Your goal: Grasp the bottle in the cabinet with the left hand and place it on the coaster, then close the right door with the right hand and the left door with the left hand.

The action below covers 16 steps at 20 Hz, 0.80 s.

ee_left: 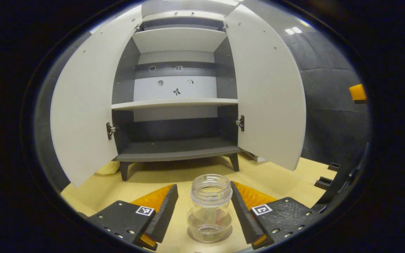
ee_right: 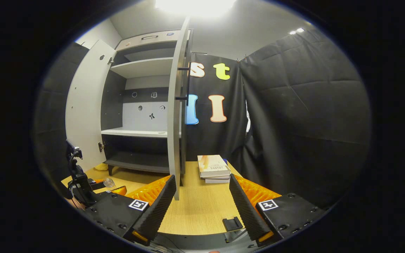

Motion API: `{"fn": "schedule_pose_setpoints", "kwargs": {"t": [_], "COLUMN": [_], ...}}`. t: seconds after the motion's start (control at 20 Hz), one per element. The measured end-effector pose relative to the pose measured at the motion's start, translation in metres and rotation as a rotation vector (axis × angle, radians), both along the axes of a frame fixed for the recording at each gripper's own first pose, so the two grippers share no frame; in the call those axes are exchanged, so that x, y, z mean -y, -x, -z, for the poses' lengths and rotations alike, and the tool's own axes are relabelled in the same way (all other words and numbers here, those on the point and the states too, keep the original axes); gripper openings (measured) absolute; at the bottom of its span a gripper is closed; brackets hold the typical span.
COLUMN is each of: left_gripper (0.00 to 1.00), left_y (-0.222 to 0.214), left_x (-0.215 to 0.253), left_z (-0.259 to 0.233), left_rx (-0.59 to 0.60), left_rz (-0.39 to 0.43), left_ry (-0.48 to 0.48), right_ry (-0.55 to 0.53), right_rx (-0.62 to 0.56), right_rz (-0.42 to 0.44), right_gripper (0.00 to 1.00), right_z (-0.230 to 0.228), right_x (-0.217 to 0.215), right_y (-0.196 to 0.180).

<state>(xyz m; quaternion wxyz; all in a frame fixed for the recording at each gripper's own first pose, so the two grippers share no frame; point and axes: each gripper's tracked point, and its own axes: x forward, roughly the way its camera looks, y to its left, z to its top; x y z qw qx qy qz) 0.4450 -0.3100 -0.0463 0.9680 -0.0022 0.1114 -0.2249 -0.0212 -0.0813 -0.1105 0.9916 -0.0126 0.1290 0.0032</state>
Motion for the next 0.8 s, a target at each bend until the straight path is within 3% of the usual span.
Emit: {"fn": "schedule_pose_setpoints", "kwargs": {"t": [0.5, 0.8], "left_gripper": [0.85, 0.85], "left_y": [0.007, 0.014], "left_x": [-0.006, -0.025], "left_z": [-0.025, -0.061], "left_rx": [0.036, 0.036], "left_rz": [-0.02, -0.063], "left_ry": [0.023, 0.041], "right_ry": [-0.008, -0.034], "right_rx": [0.014, 0.048], "right_rz": [-0.003, -0.026], "right_gripper": [0.96, 0.96], "right_z": [-0.006, -0.028], "right_x": [0.004, 0.004], "right_y": [-0.003, -0.023]}}
